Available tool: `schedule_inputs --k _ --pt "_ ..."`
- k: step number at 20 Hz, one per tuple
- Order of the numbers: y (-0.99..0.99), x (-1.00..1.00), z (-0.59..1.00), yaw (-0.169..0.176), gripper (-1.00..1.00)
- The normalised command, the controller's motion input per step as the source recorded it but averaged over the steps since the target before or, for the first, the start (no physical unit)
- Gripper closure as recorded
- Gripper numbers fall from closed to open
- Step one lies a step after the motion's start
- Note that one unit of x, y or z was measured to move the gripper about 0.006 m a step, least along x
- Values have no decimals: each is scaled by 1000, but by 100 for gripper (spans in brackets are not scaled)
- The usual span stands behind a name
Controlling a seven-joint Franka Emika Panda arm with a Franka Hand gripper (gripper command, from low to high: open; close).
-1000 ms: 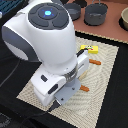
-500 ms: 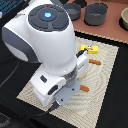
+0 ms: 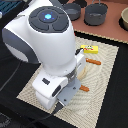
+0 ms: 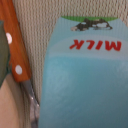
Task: Interact with the objects in diverse but meaningful ways.
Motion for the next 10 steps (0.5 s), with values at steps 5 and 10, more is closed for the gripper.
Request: schedule_inputs --k 5,10 --pt "-300 186 26 41 -100" --pt "-386 197 26 7 -100"
